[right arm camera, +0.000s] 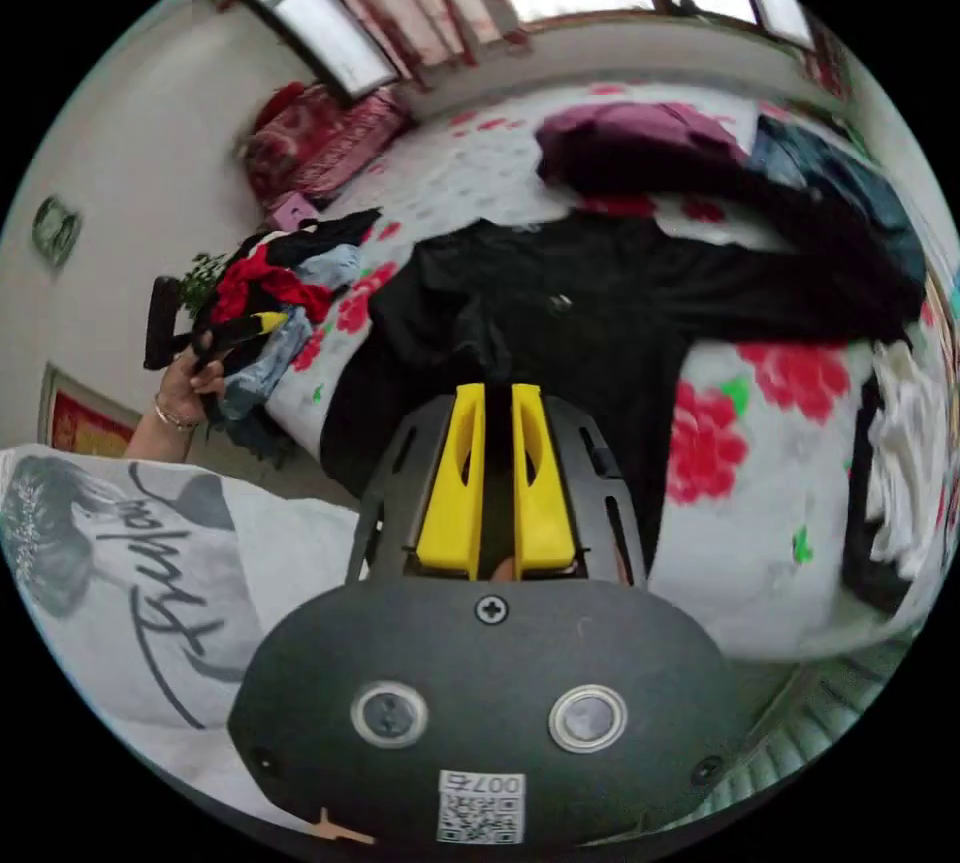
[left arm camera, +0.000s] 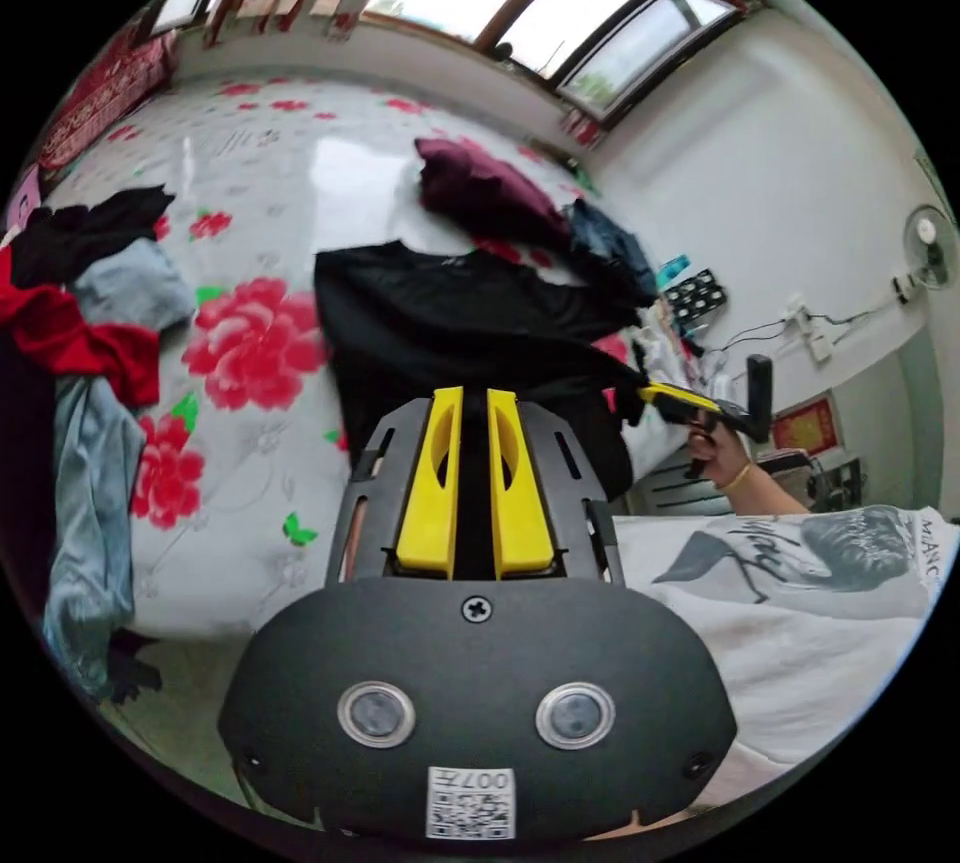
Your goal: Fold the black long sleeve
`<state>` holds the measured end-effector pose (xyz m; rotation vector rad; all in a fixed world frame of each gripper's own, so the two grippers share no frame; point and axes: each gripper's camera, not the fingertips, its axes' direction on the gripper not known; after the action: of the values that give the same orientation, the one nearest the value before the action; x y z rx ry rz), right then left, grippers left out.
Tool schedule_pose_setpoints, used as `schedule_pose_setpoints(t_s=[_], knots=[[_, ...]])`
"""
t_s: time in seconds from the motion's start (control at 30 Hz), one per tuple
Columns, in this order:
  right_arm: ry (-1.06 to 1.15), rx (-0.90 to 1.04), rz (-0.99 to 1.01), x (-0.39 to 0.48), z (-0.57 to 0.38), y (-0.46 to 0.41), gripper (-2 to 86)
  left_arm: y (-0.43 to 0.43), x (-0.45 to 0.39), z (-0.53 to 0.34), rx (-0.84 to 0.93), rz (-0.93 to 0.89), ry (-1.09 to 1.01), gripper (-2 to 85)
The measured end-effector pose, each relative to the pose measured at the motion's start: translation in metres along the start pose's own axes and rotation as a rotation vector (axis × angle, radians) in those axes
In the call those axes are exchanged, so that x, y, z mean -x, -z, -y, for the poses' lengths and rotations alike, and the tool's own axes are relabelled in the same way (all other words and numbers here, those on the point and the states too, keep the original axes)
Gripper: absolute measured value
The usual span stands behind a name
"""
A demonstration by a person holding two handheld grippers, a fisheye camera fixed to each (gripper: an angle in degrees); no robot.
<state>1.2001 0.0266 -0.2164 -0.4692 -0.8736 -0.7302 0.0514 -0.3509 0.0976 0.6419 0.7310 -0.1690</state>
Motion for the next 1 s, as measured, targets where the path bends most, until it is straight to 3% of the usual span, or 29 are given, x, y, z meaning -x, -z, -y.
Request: schedule_pose_setpoints(t_s=[0.07,0.3,0.63,0.8,1.0], knots=[[-0.128,0.068,-0.065,-0.047,-0.036,-0.011,5.8,-0.026,0.011,-0.007,0.064,0.017,0.038,4.0],[-0.216,0.101,-0.161,-0.083,-0.057,-0.020,6.7,-0.102,0.018,0.003,0.195,0.082,0.025,4.3],[0.088,0.287,-0.376,-0.041,0.008,-0.114,2.6,-0.176,0.029,0.075,0.189,0.262,-0.021,5.8],[-0.002,0.295,-0.355,-0.075,0.043,-0.111,0.2,-0.231,0.049,0.096,0.333,0.401,-0.011,0.8],[-0.266,0.160,-0.389,-0.142,0.060,-0.056,0.2,-0.224,0.065,0.093,0.263,0.395,-0.021,-0.9]])
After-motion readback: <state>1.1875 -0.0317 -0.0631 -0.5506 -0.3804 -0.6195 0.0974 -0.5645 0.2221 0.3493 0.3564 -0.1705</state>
